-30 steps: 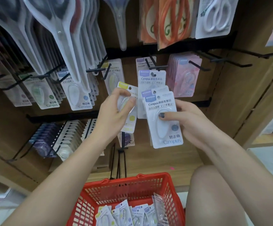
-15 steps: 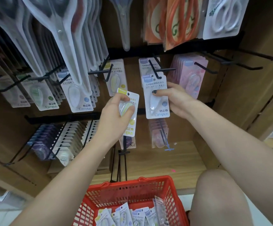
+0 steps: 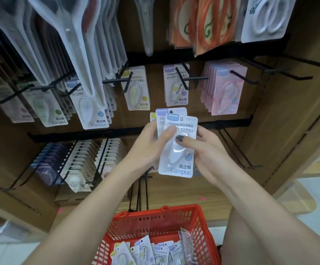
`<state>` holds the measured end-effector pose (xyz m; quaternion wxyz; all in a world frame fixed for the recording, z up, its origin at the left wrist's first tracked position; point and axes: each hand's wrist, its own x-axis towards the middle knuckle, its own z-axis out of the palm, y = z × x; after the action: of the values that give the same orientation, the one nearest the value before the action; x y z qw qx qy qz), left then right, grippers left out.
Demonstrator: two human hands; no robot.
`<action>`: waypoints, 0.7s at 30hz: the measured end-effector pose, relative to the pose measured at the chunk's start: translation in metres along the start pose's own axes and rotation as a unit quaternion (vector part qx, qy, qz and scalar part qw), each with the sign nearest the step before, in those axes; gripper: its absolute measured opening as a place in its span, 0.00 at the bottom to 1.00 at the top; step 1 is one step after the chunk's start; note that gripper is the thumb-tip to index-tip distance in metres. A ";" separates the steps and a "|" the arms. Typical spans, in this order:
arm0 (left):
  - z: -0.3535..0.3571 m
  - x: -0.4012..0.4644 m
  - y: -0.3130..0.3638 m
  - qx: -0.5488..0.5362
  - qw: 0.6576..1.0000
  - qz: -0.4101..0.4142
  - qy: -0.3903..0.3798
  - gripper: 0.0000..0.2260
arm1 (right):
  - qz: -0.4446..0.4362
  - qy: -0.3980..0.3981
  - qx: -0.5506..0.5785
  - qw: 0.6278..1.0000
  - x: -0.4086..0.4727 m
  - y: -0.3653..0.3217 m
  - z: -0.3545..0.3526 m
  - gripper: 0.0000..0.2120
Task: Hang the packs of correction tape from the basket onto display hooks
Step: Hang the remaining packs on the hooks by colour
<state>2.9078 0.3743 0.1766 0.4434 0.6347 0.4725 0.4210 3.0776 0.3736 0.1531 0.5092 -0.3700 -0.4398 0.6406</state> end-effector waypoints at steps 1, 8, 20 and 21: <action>0.002 -0.002 -0.001 0.018 1.000 0.007 -0.003 0.05 | 0.001 0.018 -0.001 1.000 0.000 0.000 0.001 0.18; -0.001 -0.010 -0.009 0.025 0.999 -0.008 -0.046 0.17 | 0.079 0.027 -0.004 0.996 -0.003 -0.008 0.006 0.22; -0.037 -0.011 -0.007 -0.033 0.994 -0.036 0.095 0.23 | -0.059 0.120 -0.007 0.991 -0.025 -0.027 -0.002 0.13; -0.039 -0.011 -0.008 -0.026 0.994 -0.032 0.097 0.21 | -0.076 0.120 -0.011 0.990 -0.027 -0.031 -0.003 0.13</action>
<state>2.8661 0.3712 0.1772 0.4252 0.5637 0.5224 0.4781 3.0961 0.3504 0.1821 0.6013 -0.4155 -0.4089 0.5464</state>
